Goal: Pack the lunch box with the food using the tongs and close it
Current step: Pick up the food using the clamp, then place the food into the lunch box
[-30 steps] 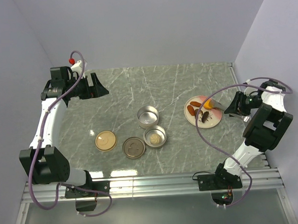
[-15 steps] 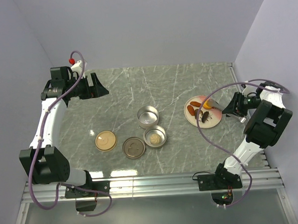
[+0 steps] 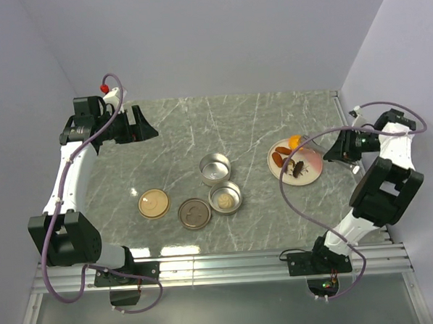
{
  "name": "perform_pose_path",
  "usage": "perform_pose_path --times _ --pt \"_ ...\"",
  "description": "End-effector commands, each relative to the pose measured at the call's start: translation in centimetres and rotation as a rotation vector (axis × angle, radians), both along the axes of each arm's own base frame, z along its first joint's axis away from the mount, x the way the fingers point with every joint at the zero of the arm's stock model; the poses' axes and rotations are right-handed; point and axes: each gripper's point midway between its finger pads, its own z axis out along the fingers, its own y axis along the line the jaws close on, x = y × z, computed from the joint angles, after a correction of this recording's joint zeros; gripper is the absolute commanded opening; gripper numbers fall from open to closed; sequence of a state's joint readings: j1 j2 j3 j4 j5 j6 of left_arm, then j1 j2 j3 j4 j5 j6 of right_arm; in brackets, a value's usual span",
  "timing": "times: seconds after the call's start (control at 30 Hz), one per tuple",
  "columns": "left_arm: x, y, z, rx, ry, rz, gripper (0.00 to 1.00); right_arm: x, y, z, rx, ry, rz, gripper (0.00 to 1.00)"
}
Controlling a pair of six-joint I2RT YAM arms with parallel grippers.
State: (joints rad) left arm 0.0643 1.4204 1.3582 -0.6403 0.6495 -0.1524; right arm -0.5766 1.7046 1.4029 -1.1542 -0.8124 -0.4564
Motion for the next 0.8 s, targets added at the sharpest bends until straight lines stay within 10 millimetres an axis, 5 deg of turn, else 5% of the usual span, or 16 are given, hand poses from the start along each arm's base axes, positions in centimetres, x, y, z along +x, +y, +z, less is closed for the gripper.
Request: perform_pose_path --times 0.0,0.4,0.77 --pt "0.6 0.1 2.4 0.005 -0.074 -0.003 0.97 -0.4 2.1 4.3 -0.065 -0.161 0.131 0.27" --pt "-0.3 0.4 3.1 0.021 -0.095 0.024 0.98 -3.6 11.9 10.0 -0.402 -0.538 0.519 0.24" --pt "0.1 1.9 3.0 -0.063 -0.054 0.056 0.98 -6.4 19.9 10.2 -0.551 -0.810 0.754 0.23"
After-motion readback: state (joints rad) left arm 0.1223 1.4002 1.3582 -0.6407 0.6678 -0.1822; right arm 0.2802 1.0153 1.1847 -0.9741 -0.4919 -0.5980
